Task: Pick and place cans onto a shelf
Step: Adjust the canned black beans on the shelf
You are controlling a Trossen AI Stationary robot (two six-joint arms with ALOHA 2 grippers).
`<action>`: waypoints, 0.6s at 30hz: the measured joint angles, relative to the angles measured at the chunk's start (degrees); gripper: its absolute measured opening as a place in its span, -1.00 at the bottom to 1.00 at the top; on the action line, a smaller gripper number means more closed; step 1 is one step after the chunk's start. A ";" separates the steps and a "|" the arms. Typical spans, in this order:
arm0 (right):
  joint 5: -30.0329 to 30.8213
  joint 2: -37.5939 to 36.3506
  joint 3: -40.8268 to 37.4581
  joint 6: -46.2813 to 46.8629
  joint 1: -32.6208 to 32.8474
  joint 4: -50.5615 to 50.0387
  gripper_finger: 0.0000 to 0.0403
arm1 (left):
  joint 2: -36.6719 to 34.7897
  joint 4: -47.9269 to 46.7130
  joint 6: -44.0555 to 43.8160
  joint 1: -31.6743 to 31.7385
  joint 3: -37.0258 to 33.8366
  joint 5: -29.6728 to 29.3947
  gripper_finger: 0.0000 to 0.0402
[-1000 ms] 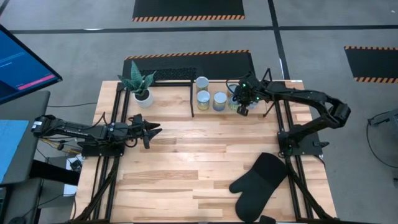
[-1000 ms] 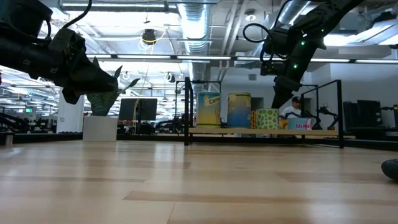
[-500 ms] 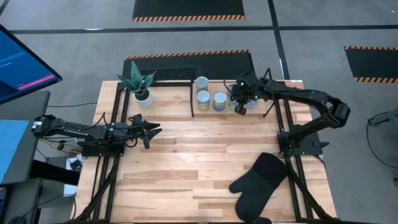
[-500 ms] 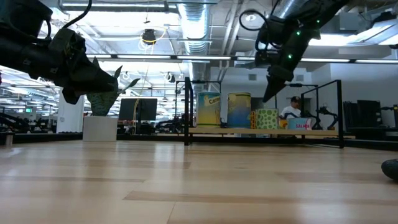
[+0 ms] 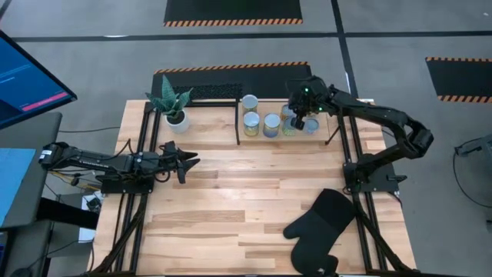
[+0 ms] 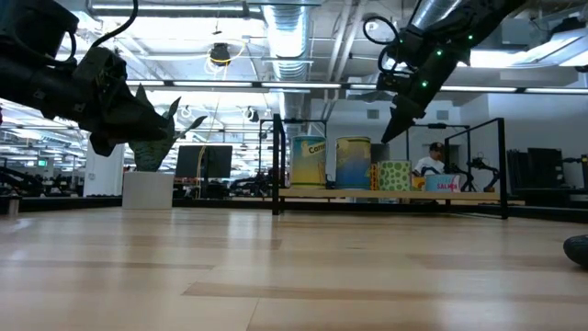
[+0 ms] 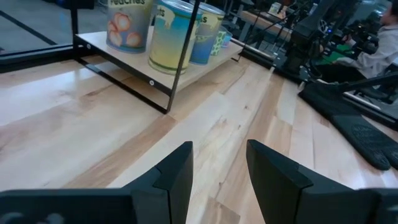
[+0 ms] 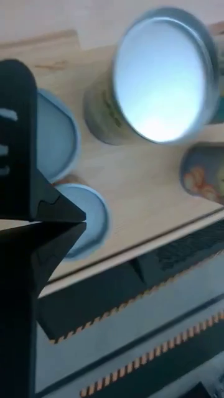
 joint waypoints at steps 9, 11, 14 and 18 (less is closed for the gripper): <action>-0.18 0.04 -2.67 -0.39 -0.68 3.75 -0.89 | 0.00 0.00 0.28 -0.01 -0.01 -0.24 -0.31; -0.20 0.04 -3.21 -0.39 -1.06 3.66 -0.90 | 0.00 0.00 0.34 0.01 0.00 -0.25 -0.31; -0.13 0.65 -4.79 -0.17 -1.29 7.00 -0.89 | 0.00 0.00 0.34 -0.01 0.00 -0.28 -0.31; -0.18 1.33 -4.95 -0.41 -1.65 13.22 -0.86 | 0.00 0.00 0.28 -0.01 -0.02 -0.28 -0.31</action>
